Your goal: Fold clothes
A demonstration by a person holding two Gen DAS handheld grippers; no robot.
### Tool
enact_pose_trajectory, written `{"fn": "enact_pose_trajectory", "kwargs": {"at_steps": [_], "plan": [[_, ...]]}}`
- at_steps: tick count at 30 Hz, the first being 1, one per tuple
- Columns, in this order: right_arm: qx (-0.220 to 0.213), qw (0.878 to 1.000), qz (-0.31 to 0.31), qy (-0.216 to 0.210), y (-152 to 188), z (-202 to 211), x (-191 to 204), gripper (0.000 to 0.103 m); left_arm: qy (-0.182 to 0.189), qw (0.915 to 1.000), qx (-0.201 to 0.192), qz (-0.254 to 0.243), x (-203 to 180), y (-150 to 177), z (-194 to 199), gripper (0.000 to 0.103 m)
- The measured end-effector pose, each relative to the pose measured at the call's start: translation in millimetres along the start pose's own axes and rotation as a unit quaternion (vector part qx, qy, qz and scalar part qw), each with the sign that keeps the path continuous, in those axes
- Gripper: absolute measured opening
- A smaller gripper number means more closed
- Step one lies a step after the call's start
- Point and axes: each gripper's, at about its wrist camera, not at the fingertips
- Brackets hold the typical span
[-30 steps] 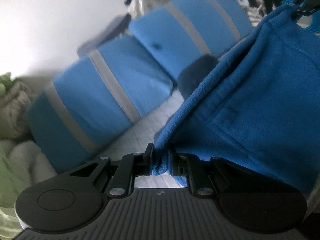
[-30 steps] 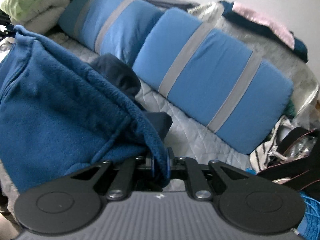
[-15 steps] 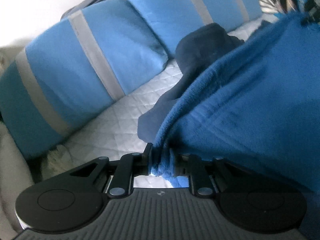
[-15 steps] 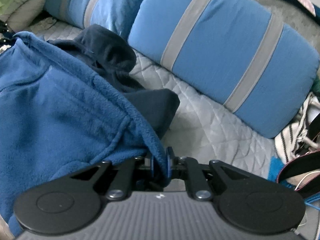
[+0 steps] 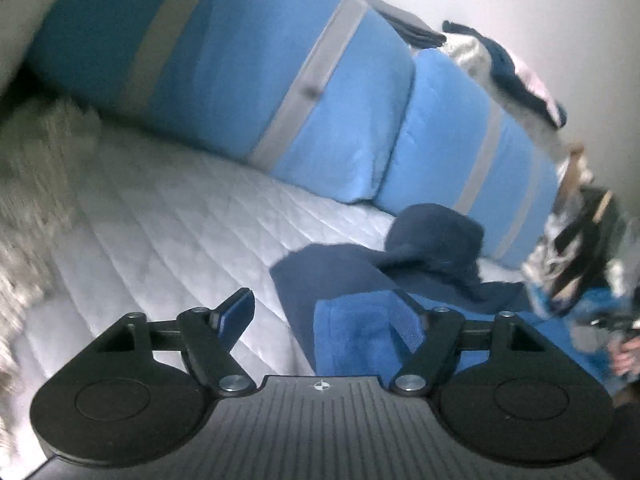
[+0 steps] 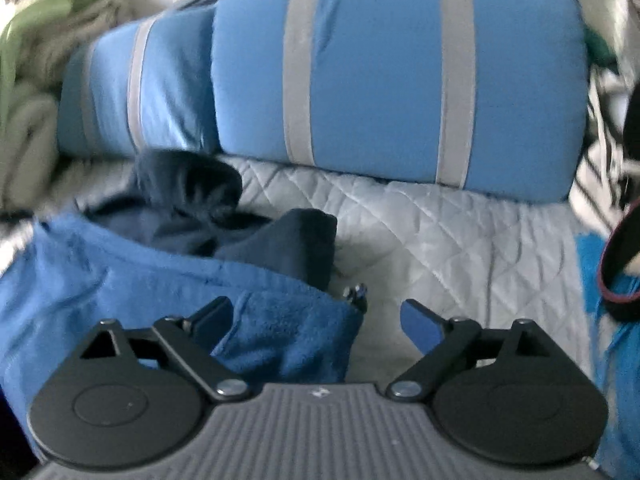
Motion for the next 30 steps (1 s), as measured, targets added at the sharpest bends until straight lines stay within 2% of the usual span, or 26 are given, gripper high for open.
{"fn": "enact_pose_trajectory", "kwargs": {"at_steps": [6, 9, 10, 11, 13, 14, 19, 25, 28, 30], "plan": [[0.002, 0.997, -0.056, -0.054, 4, -7, -26, 0.097, 0.079, 0.9959, -0.016, 0.040, 18, 16, -22, 0.074], [0.002, 0.994, -0.080, -0.080, 8, -9, -36, 0.096, 0.096, 0.9944, -0.017, 0.041, 16, 19, -33, 0.072], [0.001, 0.993, -0.085, -0.088, 9, -10, -39, 0.097, 0.098, 0.9942, -0.018, 0.040, 15, 19, -37, 0.062], [0.000, 0.991, -0.089, -0.095, 10, -11, -41, 0.097, 0.101, 0.9941, -0.021, 0.035, 13, 17, -42, 0.043], [-0.001, 0.989, -0.099, -0.108, 13, -14, -45, 0.096, 0.086, 0.9956, -0.023, 0.028, 9, 18, -41, 0.027], [-0.003, 0.988, -0.103, -0.113, 14, -15, -47, 0.096, 0.081, 0.9960, -0.026, 0.028, 9, 18, -41, 0.023], [-0.014, 0.982, -0.127, -0.137, 24, -21, -58, 0.096, 0.054, 0.9979, -0.022, 0.029, 8, 20, -41, 0.021], [-0.019, 0.975, -0.155, -0.160, 34, -36, -67, 0.094, 0.041, 0.9983, -0.018, 0.037, 9, 23, -44, 0.021], [-0.027, 0.973, -0.161, -0.164, 38, -43, -68, 0.077, 0.041, 0.9983, -0.017, 0.038, 9, 23, -44, 0.021], [-0.032, 0.972, -0.162, -0.166, 40, -46, -68, 0.049, 0.039, 0.9984, -0.017, 0.038, 8, 23, -43, 0.021]]}}
Point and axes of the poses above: each gripper's, at about its wrist camera, not at the fingertips, and z roughly against the way its jaws point, x to its left, y to its underside, and after that the axes turned 7 degrees about -z, right-handed
